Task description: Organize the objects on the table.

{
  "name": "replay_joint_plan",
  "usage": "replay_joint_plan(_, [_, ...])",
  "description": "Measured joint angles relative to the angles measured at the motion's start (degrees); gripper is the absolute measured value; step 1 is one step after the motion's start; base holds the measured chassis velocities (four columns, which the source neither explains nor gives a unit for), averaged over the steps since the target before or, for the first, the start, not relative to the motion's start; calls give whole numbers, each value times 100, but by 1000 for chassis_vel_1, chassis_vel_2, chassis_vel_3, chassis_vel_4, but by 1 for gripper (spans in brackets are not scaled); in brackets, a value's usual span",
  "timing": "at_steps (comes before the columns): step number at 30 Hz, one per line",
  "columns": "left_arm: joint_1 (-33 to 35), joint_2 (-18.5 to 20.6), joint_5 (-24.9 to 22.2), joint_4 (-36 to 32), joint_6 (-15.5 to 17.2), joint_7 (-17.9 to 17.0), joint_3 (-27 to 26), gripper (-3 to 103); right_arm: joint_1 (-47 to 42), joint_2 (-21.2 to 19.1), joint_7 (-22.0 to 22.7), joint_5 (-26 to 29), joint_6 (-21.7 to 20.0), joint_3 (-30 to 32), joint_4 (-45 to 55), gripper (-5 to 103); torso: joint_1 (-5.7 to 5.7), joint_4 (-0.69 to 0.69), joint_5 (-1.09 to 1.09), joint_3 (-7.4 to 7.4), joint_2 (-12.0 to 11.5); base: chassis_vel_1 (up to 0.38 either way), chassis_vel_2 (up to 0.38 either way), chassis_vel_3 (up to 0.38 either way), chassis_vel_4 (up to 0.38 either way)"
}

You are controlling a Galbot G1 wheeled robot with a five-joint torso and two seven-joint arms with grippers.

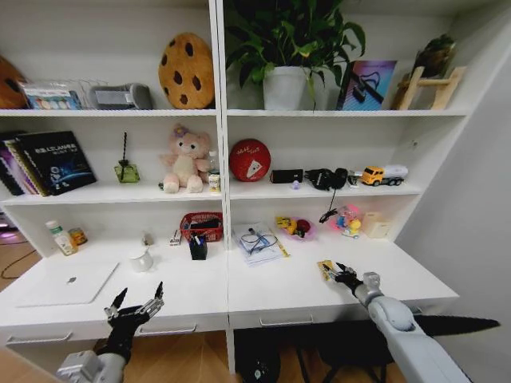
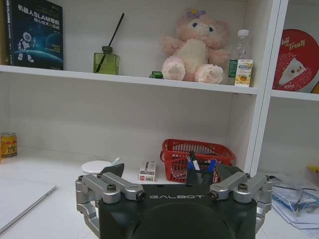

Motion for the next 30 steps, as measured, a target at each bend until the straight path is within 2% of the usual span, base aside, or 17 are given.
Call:
replay_joint_plan(1, [0,0,0,0,0,0,0,100,0,0,0,0,0,0,0,54,0,0,0,0,0,0,0,0,0])
replay_joint_plan(4, [0,0,0,0,0,0,0,100,66,20,-157,-252,102,-28,-91,37,0,1,1,0,-1,0,0,0,0])
replay_joint_plan(5, [0,0,0,0,0,0,0,100,66,20,-157,-252,102,-28,-91,37,0,1,1,0,-1,0,0,0,0])
replay_joint_plan(7, [0,0,0,0,0,1,0,100,128,22,-213,-349,122,-41,-140,27,0,1,1,0,0,0,0,0,0])
replay_joint_plan(12, [0,0,0,0,0,1,0,100,179,17,-234,-363,112,-50,-167,16,0,0,2,0,0,0,0,0,0])
replay_joint_plan(15, [0,0,0,0,0,2,0,100,217,19,-236,-356,43,-60,-167,2,0,0,2,0,0,0,0,0,0])
replay_joint_plan(25, [0,0,0,0,0,2,0,100,403,-65,-117,-207,-16,-183,143,0,0,-1,2,0,-1,0,0,0,0])
replay_joint_plan(29, [0,0,0,0,0,2,0,100,871,-177,-45,18,-38,-546,99,0,0,-1,-1,0,0,0,0,0,0])
replay_joint_plan(30, [0,0,0,0,0,2,0,100,1364,-163,-68,-22,75,-844,-299,0,0,-2,3,0,0,0,0,0,0])
